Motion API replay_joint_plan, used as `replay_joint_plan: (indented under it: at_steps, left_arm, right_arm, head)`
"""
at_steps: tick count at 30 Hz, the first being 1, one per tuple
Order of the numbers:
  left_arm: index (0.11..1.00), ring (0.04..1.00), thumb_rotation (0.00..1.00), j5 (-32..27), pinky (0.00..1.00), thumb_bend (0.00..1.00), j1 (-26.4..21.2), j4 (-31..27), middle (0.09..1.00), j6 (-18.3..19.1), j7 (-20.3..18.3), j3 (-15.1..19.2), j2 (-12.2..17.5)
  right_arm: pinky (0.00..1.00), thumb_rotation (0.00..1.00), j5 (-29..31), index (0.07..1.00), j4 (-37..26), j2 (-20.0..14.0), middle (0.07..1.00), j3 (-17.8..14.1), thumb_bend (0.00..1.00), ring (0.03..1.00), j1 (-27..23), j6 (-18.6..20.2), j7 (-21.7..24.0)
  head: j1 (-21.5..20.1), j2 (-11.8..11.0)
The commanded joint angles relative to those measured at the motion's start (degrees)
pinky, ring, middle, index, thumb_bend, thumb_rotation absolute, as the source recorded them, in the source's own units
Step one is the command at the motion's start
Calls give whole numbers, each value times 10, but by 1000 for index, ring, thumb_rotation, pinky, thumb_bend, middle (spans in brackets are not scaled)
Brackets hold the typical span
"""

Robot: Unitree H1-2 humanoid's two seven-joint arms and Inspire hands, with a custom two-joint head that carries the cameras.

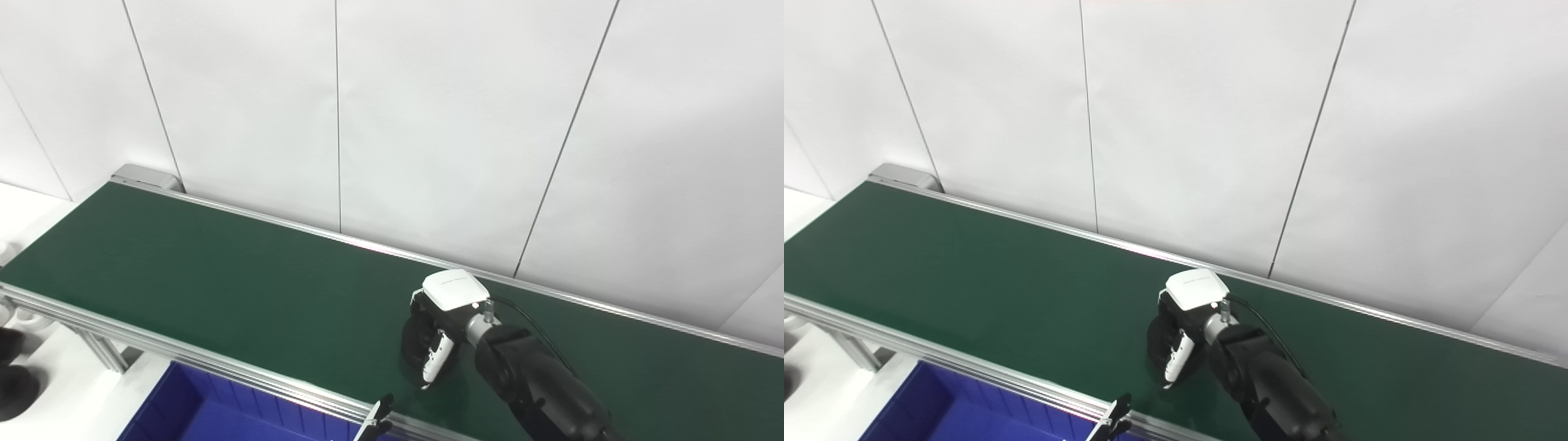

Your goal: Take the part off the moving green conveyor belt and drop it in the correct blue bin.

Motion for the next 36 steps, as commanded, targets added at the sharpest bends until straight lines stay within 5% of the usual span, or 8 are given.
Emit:
replay_joint_plan:
  at_steps: [1, 3, 5, 15, 21, 29, 36]
  left_arm:
    - [1000, 953, 737, -16, 763, 870, -3, -25, 1000, -16, 5, -41, -59]
    - [1000, 951, 739, -20, 771, 862, -3, -22, 1000, -20, 5, -40, -59]
    - [1000, 944, 743, -21, 774, 845, -4, -22, 1000, -21, 6, -41, -57]
    - [1000, 928, 755, -20, 782, 829, -1, -31, 1000, -24, 6, -38, -49]
    - [1000, 918, 740, -35, 768, 803, -3, -42, 1000, -29, 1, -29, -38]
    - [1000, 931, 783, -68, 809, 815, -3, -77, 1000, -4, -9, -10, -15]
    - [1000, 968, 847, -99, 899, 796, -1, -96, 1000, -2, -30, 7, 17]
  right_arm:
    - [313, 244, -3, 590, 8, 4, 462, -5, 701, 384, 6, -26, -42]
    - [286, 278, -1, 567, 9, 5, 438, -9, 688, 354, 13, -35, -59]
    - [245, 174, 8, 496, 11, 6, 380, -15, 540, 299, 19, -46, -69]
    - [237, 151, 17, 480, -58, -8, 360, -19, 515, 288, 36, -46, -34]
    - [261, 10, 9, 534, -179, -53, 418, -12, 516, 328, 36, -49, 66]
    - [227, 0, -14, 488, -379, -144, 474, -17, 527, 293, 58, -62, 226]
    - [189, 0, -17, 520, -529, -179, 411, -49, 519, 261, 101, -47, 367]
  head:
    - [-1, 0]
    - [-1, 1]
    - [-2, 1]
    - [-20, 13]
    - [-57, 28]
    - [-140, 59]
    - [-203, 89]
